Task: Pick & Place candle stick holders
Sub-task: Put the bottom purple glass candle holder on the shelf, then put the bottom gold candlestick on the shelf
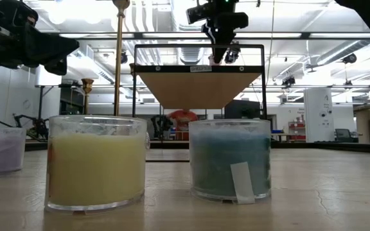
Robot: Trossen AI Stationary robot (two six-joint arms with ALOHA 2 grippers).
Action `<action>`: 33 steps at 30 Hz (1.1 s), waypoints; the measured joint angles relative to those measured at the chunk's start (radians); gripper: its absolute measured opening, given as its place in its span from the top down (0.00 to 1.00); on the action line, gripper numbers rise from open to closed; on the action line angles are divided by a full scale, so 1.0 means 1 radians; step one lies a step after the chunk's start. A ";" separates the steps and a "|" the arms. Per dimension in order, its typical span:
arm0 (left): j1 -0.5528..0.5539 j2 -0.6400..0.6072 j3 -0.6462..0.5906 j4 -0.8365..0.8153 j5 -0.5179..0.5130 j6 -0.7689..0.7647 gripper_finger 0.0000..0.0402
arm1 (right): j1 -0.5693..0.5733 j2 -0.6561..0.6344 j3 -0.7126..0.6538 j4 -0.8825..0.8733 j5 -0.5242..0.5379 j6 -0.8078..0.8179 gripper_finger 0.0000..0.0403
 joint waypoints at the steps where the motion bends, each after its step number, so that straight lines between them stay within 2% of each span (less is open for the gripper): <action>1: 0.000 0.000 0.000 0.000 0.000 0.000 0.91 | 0.000 0.000 0.000 0.000 0.000 0.000 0.93; 12: 0.000 0.000 0.000 0.000 0.000 0.000 0.91 | 0.000 0.000 -0.001 0.000 0.000 0.009 0.92; 24: 0.000 0.000 0.000 0.000 0.000 0.000 0.91 | -0.003 0.001 -0.002 -0.002 -0.003 0.023 0.77; 33: 0.000 0.000 0.000 0.000 0.000 0.000 0.91 | -0.003 -0.008 0.003 -0.008 0.053 0.025 0.72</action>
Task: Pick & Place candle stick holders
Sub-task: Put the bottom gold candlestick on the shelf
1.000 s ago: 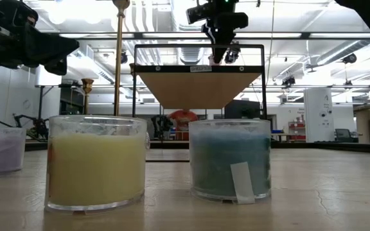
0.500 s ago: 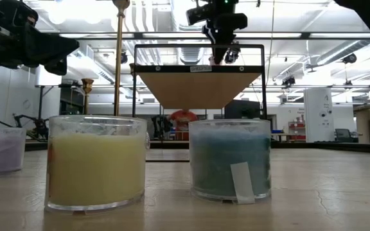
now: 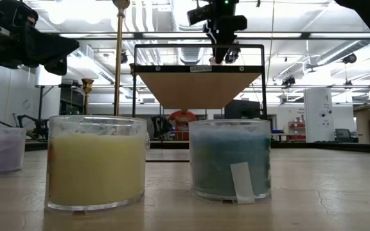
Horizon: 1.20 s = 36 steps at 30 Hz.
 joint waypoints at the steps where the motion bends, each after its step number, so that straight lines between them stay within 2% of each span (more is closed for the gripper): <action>1: 0.000 0.000 0.000 0.000 0.000 0.000 0.91 | 0.000 -0.002 0.007 -0.002 0.000 0.002 0.71; 12: 0.000 0.000 0.000 0.000 0.000 0.000 0.91 | 0.040 -0.015 0.118 0.006 -0.003 0.050 0.71; 19: 0.000 0.000 0.000 0.000 0.000 0.000 0.91 | 0.149 -0.029 0.112 0.052 -0.090 0.071 0.72; 29: 0.000 0.000 0.000 0.000 0.000 0.000 0.91 | 0.343 -0.029 0.096 0.306 -0.090 -0.013 0.77; 36: 0.000 0.000 0.000 0.000 0.000 0.000 0.91 | 0.436 -0.029 -0.001 0.533 -0.091 -0.090 0.75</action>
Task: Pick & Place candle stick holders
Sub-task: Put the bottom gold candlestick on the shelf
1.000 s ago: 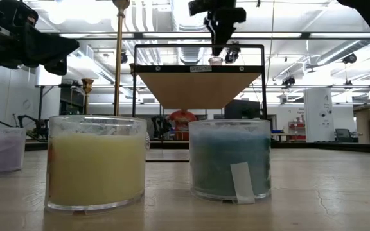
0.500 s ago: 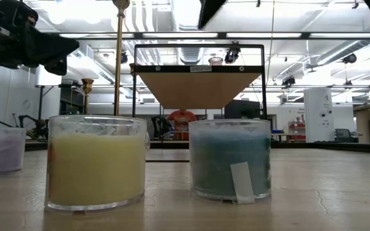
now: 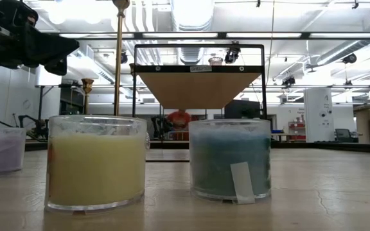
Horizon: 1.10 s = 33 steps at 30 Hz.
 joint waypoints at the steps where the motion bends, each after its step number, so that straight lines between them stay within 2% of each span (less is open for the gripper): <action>1: 0.000 0.000 0.000 0.000 0.000 0.000 0.91 | 0.008 0.000 -0.020 0.035 0.000 -0.016 0.75; 6: 0.000 0.000 0.000 0.000 0.000 0.000 0.91 | 0.026 0.000 -0.110 0.157 0.000 -0.071 0.73; 13: 0.000 0.000 0.000 0.000 0.000 0.000 0.91 | 0.028 0.000 -0.182 0.225 0.000 -0.088 0.76; 18: 0.000 0.000 0.000 0.000 0.000 0.000 0.91 | 0.034 0.000 -0.201 0.257 -0.074 -0.078 0.77; 33: 0.000 0.000 0.000 0.000 0.000 0.000 0.91 | 0.037 0.000 -0.255 0.320 -0.078 -0.096 0.79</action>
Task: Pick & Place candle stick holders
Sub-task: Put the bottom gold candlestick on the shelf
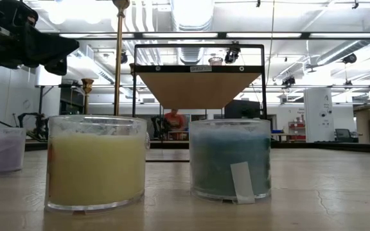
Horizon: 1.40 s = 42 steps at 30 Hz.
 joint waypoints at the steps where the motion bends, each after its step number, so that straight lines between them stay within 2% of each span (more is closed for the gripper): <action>1: 0.000 0.000 0.000 0.000 0.000 0.000 0.91 | 0.000 0.000 -0.004 -0.001 0.000 0.000 0.80; 11: 0.000 0.000 0.000 0.000 0.000 0.000 0.91 | 0.001 0.000 -0.012 -0.003 0.002 0.004 0.85; 19: 0.000 0.000 0.000 0.000 0.000 0.000 0.91 | 0.001 0.000 -0.021 0.001 0.004 0.027 0.96; 22: 0.000 0.000 0.000 0.000 0.000 0.000 0.91 | 0.002 0.000 -0.008 -0.007 0.004 0.028 0.97; 32: 0.000 0.000 0.000 0.000 0.000 0.000 0.91 | 0.017 0.000 0.098 -0.021 -0.060 0.032 0.98; 42: 0.000 0.000 0.000 0.000 0.000 0.000 0.91 | 0.018 -0.001 0.245 -0.189 -0.071 0.034 0.98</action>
